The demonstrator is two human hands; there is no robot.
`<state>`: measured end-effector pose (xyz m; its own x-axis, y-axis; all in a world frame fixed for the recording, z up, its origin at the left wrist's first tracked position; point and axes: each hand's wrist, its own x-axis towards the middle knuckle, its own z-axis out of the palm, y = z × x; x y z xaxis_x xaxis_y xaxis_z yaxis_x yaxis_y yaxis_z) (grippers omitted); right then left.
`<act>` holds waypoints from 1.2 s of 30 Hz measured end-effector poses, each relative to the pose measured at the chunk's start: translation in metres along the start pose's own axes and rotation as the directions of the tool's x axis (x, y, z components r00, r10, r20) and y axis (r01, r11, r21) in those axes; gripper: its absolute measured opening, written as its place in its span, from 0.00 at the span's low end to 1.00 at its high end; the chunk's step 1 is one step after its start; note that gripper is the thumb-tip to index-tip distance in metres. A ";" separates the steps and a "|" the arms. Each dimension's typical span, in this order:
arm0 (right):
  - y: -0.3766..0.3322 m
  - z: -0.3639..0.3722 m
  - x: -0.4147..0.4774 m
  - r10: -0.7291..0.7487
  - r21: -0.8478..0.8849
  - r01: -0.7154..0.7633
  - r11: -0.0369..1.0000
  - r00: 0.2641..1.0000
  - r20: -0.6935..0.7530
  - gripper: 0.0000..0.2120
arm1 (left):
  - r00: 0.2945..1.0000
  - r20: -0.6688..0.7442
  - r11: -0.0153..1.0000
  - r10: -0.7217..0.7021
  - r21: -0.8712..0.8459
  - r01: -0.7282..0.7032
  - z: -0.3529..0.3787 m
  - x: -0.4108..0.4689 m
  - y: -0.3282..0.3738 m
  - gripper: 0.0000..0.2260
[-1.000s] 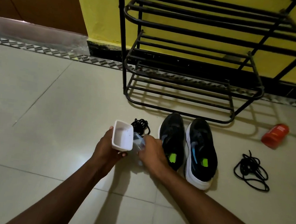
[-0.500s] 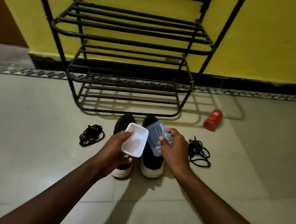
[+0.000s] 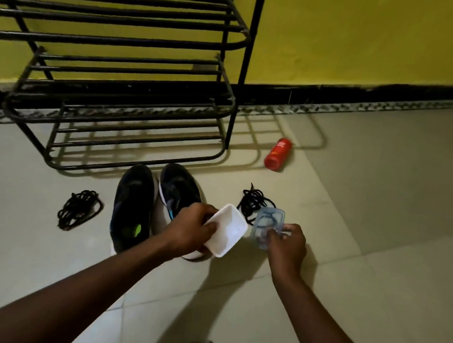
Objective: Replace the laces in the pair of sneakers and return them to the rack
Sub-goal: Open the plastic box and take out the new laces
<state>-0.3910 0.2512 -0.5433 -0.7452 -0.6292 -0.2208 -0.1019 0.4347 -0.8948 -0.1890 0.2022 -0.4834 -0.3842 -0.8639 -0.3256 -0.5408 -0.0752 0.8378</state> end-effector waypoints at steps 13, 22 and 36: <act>0.054 -0.042 0.041 0.214 0.022 -0.213 0.977 0.963 -0.162 0.09 | 0.986 0.162 0.980 -0.032 0.198 -0.001 0.074 0.046 0.003 0.11; 0.070 -0.046 0.045 0.161 -0.164 -0.198 0.966 0.964 -0.213 0.15 | 0.977 0.214 0.860 -0.003 0.498 -0.107 0.108 0.067 -0.016 0.08; 0.050 -0.016 0.013 -0.467 -0.458 0.502 0.734 0.862 0.197 0.15 | 0.933 0.016 0.483 0.359 0.852 -0.201 0.050 0.044 -0.013 0.16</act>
<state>-0.4163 0.2750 -0.5846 -0.4651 -0.8723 0.1509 -0.7504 0.2980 -0.5900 -0.2364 0.1900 -0.5310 -0.5650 -0.8250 -0.0098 -0.8218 0.5616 0.0961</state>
